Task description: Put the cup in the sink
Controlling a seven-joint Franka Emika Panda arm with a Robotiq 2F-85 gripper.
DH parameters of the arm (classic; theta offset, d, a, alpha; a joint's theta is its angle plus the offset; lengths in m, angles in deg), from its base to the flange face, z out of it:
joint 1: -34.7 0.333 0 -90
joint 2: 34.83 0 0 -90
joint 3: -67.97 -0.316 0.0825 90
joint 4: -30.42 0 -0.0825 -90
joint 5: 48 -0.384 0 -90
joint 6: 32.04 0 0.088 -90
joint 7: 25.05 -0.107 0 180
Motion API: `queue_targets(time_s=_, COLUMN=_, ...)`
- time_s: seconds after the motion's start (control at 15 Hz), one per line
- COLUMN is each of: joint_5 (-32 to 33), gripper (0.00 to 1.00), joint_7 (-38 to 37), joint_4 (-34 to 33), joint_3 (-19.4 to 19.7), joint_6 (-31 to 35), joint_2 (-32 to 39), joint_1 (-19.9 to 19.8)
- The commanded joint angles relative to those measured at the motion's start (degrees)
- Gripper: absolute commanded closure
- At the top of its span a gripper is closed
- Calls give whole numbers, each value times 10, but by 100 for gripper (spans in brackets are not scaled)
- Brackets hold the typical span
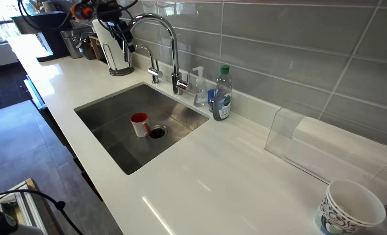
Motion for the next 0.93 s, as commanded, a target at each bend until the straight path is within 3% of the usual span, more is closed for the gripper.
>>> queue_targets(time_s=0.0, joint_5=21, gripper=0, joint_7=-20, joint_4=-25, joint_3=8, joint_6=-13, joint_2=20, joint_1=12)
queue_targets(time_s=0.87, joint_5=14, gripper=0, joint_7=-25, joint_4=-30, joint_3=15, joint_6=-52, joint_2=18, joint_1=11)
